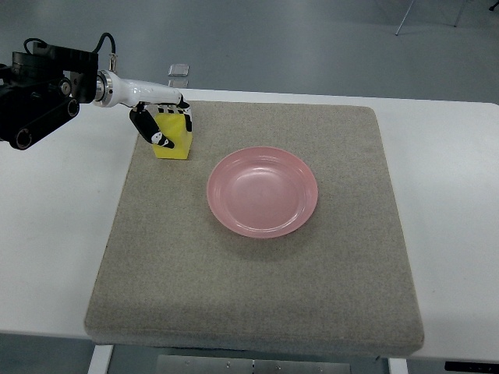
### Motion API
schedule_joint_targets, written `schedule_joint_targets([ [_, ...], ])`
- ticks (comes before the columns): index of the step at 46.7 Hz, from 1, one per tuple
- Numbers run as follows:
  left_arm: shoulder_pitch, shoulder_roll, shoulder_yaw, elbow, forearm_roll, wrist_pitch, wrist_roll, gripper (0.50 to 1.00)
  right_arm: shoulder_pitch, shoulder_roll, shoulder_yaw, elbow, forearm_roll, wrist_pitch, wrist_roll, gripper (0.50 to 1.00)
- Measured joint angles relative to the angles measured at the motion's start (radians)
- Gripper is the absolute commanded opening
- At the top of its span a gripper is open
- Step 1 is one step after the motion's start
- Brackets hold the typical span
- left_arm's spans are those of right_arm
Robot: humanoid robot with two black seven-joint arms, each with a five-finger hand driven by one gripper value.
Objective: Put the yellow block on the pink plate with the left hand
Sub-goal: 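Close the left hand fingers around the yellow cube, then lift the yellow cube and carry it over the pink plate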
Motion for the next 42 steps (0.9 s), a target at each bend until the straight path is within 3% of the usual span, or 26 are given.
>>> schedule_joint_targets([
  [28,-0.057,0.089,-0.066,-0.431,0.008,0.006,0.002,0.5,0.0,0.0,0.0,0.0,0.0,0.0,-0.001,0.924],
  [42,-0.057,0.083,-0.055,-0.485,0.028,-0.001,0.005,0.5,0.0,0.0,0.0,0.0,0.0,0.0,0.0,0.924],
])
